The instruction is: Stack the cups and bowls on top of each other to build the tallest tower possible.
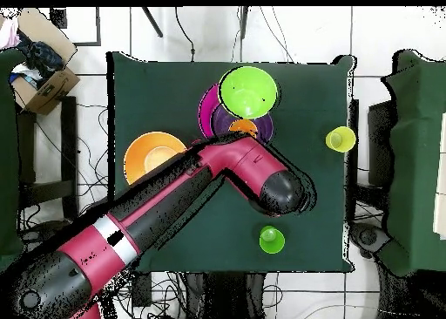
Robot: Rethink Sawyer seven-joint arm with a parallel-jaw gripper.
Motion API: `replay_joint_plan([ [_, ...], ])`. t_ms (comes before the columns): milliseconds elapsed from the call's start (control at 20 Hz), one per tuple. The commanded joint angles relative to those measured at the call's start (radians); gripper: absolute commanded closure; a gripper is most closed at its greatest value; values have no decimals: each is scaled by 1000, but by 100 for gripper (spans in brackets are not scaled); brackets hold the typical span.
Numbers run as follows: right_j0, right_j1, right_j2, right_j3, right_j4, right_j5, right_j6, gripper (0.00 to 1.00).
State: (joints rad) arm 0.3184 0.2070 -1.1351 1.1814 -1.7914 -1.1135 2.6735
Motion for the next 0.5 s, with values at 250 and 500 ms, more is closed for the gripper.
replay_joint_plan([
  [250,-26,-36,294,37,143,179,-254,0],
  [500,-42,-47,309,41,155,196,-278,0],
])
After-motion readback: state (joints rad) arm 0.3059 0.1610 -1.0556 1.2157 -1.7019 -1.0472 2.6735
